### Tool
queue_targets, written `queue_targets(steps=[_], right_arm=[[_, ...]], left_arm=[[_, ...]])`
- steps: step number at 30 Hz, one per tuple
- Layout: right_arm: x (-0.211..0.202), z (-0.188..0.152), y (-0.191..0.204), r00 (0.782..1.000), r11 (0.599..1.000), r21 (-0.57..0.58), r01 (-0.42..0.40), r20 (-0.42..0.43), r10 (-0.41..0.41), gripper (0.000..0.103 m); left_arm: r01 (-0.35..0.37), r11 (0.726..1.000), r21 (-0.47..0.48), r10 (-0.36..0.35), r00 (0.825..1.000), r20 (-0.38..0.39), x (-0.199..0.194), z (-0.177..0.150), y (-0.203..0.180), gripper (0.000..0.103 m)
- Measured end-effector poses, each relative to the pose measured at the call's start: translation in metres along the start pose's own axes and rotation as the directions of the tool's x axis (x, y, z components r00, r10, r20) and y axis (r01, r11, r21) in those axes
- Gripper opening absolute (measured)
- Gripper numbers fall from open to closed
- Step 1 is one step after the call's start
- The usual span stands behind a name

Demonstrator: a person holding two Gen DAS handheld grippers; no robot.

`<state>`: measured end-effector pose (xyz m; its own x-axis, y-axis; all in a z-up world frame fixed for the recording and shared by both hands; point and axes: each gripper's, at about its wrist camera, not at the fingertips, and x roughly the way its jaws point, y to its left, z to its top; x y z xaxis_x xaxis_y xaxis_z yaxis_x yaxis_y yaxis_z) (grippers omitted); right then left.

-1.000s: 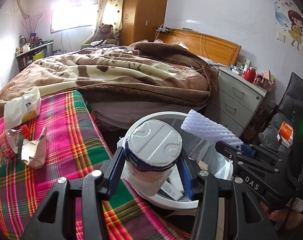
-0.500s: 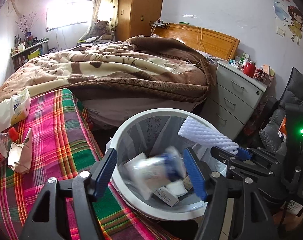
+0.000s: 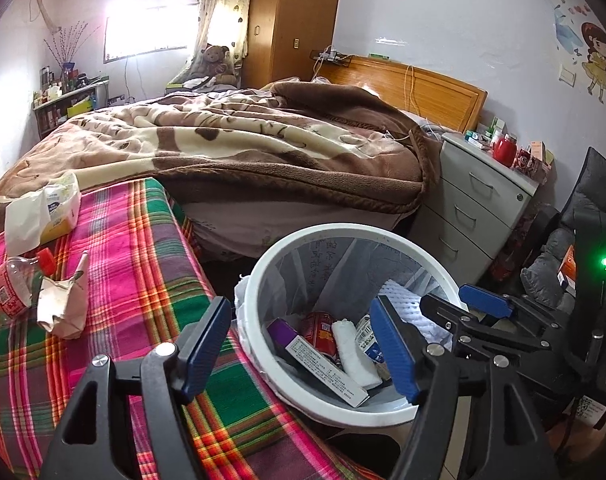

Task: Collect trash
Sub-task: 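Move both open tools back over the bed toward the remaining trash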

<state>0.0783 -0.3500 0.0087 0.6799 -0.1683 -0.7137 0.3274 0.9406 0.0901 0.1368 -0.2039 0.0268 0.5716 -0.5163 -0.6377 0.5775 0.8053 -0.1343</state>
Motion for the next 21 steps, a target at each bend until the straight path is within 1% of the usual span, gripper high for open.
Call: queue_targets(steps=[8,14,19,21], right_arm=[[-0.005,0.003,0.019,1.000,1.000,-0.023,-0.014,0.022,0.015,0.055],[-0.009,0.004,0.037,0.998,0.998,-0.044,-0.039,0.041,0.041,0.055],[-0.013,0.005,0.053,0.995,0.995,-0.067,-0.071,0.059,0.075,0.056],[-0.014,0.006,0.061,0.992,0.993,-0.073,-0.096,0.072,0.101,0.057]], left_arm=[[-0.037,0.999,-0.034,0.038,0.999,0.027,-0.020,-0.004,0.024,0.074],[-0.067,0.996,-0.065,0.070,0.997,0.043,-0.034,-0.008,0.044,0.074],[-0.095,0.991,-0.092,0.100,0.993,0.059,-0.048,-0.013,0.064,0.074],[-0.115,0.988,-0.107,0.121,0.991,0.058,-0.053,-0.016,0.074,0.074]])
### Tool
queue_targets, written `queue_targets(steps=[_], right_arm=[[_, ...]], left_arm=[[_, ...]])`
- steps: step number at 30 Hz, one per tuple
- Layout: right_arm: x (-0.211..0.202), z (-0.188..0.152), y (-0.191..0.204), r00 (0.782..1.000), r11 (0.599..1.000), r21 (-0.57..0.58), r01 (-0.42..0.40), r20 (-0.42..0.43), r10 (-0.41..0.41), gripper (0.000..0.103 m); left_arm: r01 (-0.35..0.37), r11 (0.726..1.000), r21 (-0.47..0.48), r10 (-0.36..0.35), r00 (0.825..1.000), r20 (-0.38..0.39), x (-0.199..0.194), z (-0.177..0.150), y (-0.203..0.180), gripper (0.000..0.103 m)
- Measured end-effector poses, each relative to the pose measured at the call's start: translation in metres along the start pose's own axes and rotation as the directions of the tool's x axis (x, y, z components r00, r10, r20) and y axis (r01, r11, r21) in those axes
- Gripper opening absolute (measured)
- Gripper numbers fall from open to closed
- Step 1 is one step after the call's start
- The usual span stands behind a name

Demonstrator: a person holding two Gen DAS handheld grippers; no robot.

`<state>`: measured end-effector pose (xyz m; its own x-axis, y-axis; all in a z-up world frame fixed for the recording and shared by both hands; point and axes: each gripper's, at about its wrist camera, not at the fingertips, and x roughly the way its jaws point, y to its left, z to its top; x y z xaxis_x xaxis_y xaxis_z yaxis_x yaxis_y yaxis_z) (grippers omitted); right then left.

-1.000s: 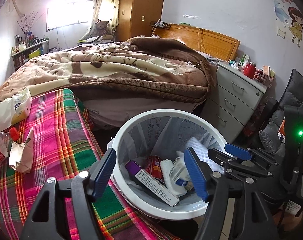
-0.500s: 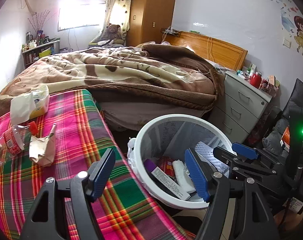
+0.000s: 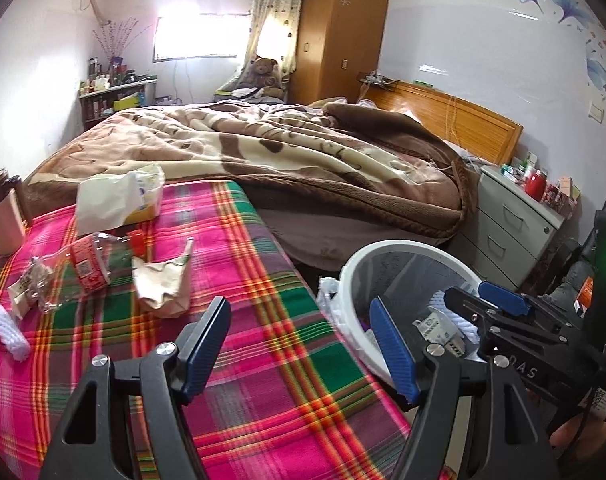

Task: Collect trash
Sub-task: 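Move both open tools back over the bed toward the remaining trash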

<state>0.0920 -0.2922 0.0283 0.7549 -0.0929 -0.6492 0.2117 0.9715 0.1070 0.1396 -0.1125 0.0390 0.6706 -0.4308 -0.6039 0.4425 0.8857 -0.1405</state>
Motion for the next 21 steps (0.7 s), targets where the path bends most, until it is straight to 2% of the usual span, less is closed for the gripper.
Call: queue_targets(steps=[4,12,21], right_arm=[[0.001,0.002,0.015,0.998,0.998,-0.009,-0.055,0.012,0.055,0.068],[0.011,0.006,0.056,0.992,0.991,-0.064,-0.121,0.010,0.122,0.068],[0.032,0.012,0.091,0.984,0.980,-0.089,-0.175,-0.037,0.172,0.068]], left_arm=[[-0.037,0.999,-0.034,0.037,0.999,0.010,-0.008,-0.003,0.022,0.074],[-0.124,0.983,-0.133,0.128,0.992,0.016,-0.022,-0.011,0.077,0.075],[-0.209,0.957,-0.203,0.214,0.977,0.000,-0.029,-0.019,0.131,0.075]])
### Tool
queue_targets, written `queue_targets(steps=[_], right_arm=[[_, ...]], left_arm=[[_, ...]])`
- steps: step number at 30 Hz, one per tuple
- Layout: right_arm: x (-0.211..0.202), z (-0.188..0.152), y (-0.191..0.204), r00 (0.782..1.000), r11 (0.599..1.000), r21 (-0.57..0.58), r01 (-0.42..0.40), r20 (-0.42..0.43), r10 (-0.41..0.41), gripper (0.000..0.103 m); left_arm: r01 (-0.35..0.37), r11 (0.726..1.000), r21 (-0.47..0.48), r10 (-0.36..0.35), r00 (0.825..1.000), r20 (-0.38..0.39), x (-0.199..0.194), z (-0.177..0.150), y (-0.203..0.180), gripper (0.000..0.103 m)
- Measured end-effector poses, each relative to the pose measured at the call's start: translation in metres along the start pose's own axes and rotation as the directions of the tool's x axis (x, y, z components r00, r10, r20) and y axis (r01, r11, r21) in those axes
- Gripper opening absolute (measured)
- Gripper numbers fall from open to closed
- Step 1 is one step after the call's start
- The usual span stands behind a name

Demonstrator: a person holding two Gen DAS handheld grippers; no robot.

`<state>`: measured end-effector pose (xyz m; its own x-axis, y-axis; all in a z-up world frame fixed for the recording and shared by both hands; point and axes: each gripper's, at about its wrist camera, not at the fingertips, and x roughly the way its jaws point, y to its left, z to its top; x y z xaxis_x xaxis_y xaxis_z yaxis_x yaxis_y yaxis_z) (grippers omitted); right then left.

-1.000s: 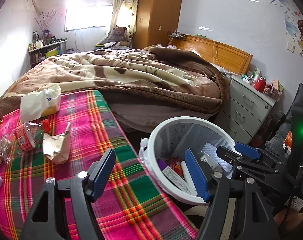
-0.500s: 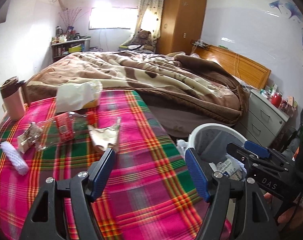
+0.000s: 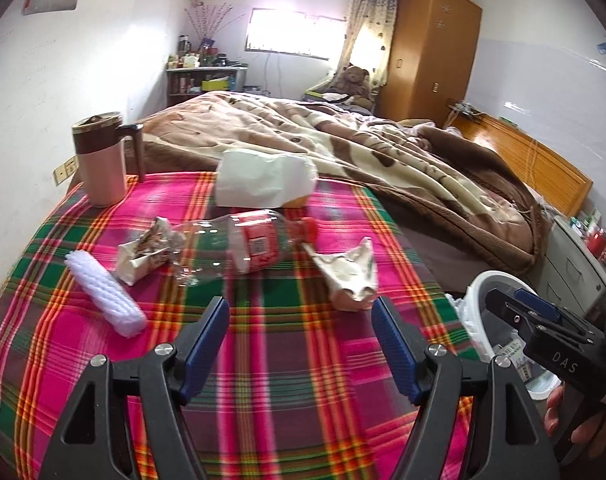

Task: Collect trash
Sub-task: 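Move both open tools back over the bed toward the remaining trash, then grasp the clear Coke bottle with the left tool while the right tool grasps the crumpled paper bag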

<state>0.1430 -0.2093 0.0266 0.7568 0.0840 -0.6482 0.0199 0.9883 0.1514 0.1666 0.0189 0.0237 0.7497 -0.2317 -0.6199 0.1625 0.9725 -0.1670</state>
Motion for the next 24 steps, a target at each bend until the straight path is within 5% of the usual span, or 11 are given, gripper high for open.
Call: queue_targets(steps=[9,24], right_arm=[[0.037,0.013,0.028,0.998,0.999,-0.031,-0.031,-0.056,0.029,0.068],[0.086,0.023,0.052,0.982,0.995,-0.028,-0.097,-0.165,0.091,0.068]], left_arm=[[-0.029,0.999,-0.016,0.029,0.999,-0.016,0.020,0.017,0.040,0.075],[0.001,0.992,0.124,0.009,0.996,-0.084,0.073,0.057,0.049,0.078]])
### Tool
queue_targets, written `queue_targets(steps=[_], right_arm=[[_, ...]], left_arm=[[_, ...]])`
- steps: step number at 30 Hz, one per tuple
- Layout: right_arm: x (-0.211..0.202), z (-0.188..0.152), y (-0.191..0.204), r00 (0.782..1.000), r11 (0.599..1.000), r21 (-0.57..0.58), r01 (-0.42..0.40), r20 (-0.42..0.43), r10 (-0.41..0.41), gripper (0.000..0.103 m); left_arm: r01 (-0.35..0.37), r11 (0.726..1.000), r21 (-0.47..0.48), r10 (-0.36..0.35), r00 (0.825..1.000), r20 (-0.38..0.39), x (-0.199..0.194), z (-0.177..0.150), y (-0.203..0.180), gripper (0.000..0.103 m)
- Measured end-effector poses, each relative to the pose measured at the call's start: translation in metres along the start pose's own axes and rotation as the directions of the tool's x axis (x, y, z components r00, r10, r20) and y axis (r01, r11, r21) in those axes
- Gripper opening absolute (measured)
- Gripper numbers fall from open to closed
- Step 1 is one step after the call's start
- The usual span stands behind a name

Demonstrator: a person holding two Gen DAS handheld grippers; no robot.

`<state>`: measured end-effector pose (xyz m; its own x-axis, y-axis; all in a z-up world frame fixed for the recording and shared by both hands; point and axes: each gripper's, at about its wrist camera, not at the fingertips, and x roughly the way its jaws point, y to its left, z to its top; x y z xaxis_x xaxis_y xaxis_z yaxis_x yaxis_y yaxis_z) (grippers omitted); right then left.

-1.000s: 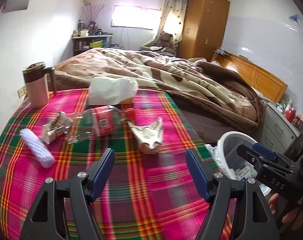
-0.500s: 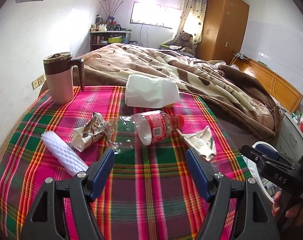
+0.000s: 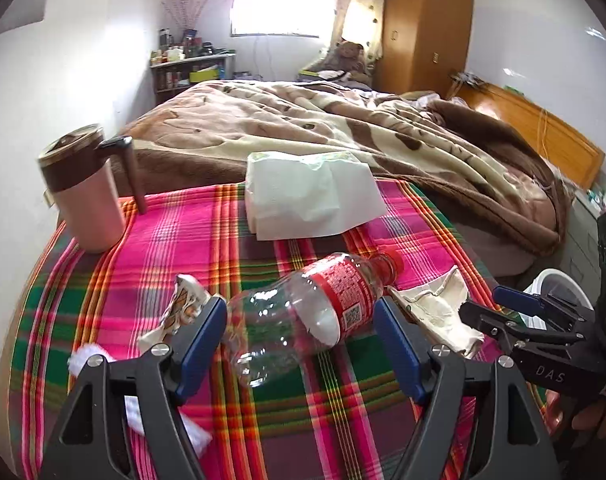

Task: Collect trash
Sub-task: 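Grasp the clear Coke bottle with the left tool while the right tool grasps the crumpled paper bag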

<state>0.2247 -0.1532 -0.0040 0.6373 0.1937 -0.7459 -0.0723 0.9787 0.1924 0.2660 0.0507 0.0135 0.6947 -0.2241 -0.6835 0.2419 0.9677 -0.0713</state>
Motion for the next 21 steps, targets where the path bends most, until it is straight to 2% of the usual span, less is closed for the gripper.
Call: queue_targets(steps=[7,10,12,15,17,18,21], right_arm=[[0.016,-0.002,-0.001,0.998,1.000,0.009,-0.011,-0.069,0.012,0.068],[0.017,-0.002,-0.003,0.997,1.000,0.002,-0.003,-0.076,0.003,0.067],[0.016,-0.002,-0.005,0.997,1.000,-0.003,0.014,-0.075,-0.014,0.063],[0.016,-0.001,-0.010,0.997,1.000,0.004,0.017,-0.076,-0.016,0.061],[0.017,-0.001,-0.009,0.997,1.000,-0.002,0.019,-0.075,-0.019,0.056],[0.017,-0.001,-0.009,0.997,1.000,-0.007,0.020,-0.078,-0.020,0.047],[0.019,-0.001,-0.007,0.997,1.000,-0.012,0.010,-0.079,-0.010,0.042]], left_arm=[[0.028,0.994,0.104,-0.022,0.998,-0.064,0.024,0.011,-0.009,0.078],[0.029,0.994,0.107,-0.021,0.997,-0.075,0.029,0.012,-0.008,0.078],[0.037,0.993,0.108,-0.026,0.995,-0.100,0.034,0.013,-0.008,0.078],[0.070,0.992,0.101,-0.057,0.989,-0.133,0.039,0.010,-0.011,0.078],[0.078,0.991,0.110,-0.062,0.988,-0.143,0.040,0.009,-0.015,0.078],[0.078,0.990,0.115,-0.060,0.986,-0.152,0.041,0.007,-0.017,0.078],[0.076,0.990,0.118,-0.056,0.984,-0.170,0.046,0.004,-0.021,0.078]])
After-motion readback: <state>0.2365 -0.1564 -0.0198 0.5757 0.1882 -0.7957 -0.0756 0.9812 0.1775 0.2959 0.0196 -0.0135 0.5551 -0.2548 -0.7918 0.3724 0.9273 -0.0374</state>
